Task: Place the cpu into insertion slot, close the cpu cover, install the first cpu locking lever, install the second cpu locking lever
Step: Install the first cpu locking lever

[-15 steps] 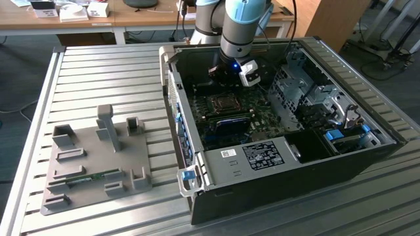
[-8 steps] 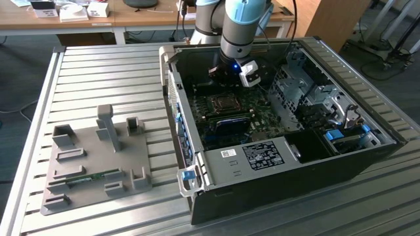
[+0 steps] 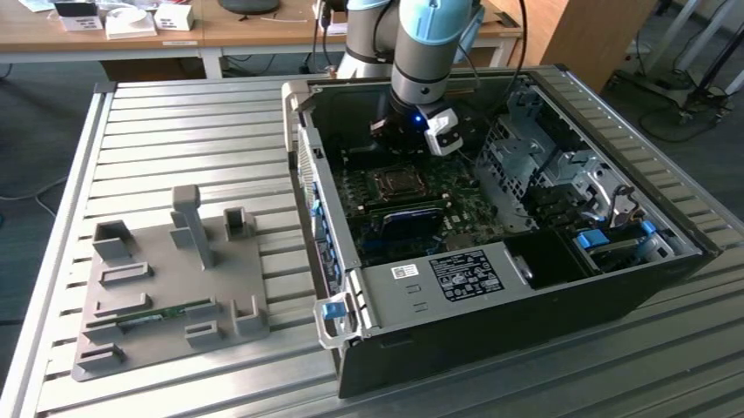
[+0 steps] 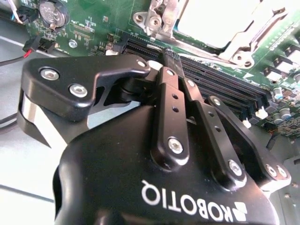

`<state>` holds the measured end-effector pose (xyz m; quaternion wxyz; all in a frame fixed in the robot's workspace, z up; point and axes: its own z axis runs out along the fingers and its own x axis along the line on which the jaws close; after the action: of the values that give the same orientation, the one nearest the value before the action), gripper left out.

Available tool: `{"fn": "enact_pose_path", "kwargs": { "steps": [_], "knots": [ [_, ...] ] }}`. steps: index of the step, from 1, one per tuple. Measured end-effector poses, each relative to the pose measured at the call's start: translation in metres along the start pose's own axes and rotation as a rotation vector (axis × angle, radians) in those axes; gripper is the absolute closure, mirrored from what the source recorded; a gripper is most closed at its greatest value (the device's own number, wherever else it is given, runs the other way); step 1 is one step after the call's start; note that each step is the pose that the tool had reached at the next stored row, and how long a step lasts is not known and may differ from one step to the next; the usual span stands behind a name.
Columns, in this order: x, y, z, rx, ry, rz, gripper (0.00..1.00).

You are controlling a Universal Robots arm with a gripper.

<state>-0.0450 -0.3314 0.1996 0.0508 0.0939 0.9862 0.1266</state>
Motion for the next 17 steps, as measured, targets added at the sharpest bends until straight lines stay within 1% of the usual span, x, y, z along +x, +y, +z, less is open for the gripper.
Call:
{"fn": "enact_pose_path", "kwargs": {
  "steps": [2,17],
  "knots": [
    [0.0001,-0.0001,0.0002,0.0003,-0.0027,-0.001,0.89],
    [0.0007,0.0018,0.0006,0.0003,-0.0064,0.014,0.89]
  ]
}}
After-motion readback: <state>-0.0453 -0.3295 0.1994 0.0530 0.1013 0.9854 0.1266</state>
